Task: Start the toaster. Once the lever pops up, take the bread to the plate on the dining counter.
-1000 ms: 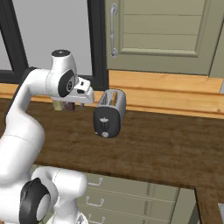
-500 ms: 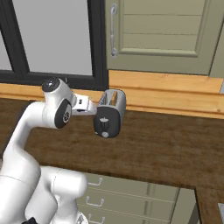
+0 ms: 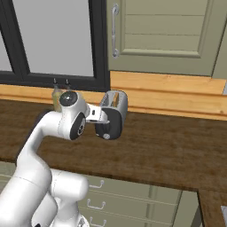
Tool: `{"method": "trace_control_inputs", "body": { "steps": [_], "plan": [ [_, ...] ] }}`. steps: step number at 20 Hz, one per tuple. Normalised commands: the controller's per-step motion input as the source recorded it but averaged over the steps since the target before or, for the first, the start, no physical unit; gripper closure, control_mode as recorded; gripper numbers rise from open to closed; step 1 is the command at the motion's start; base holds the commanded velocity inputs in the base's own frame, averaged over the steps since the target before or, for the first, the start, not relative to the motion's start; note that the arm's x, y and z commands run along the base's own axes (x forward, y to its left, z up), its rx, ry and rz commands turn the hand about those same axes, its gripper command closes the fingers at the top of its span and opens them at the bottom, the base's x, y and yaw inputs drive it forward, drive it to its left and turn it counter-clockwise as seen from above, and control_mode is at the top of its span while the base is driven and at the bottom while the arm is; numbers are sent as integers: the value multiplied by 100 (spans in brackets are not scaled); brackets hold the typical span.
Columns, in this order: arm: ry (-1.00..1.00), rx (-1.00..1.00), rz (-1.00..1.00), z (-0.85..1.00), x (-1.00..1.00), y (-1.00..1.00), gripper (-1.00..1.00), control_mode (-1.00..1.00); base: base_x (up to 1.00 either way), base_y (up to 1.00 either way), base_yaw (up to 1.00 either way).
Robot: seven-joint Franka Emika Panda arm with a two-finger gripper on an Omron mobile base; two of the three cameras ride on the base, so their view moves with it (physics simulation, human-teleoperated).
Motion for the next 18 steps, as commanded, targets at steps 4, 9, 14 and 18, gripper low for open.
{"method": "trace_control_inputs", "body": {
  "steps": [4, 9, 14, 18],
  "plan": [
    [13, 8, 0, -1, 34, -7, -100, -100, 0, 0, 0],
    [6, 1, 0, -8, 18, 0, -100, -100, 0, 0, 0],
    [1, 0, 0, -18, 5, 4, -100, -100, 0, 0, 0],
    [0, 0, 0, -23, 0, 15, -100, -100, 0, 0, 0]
  ]
}}
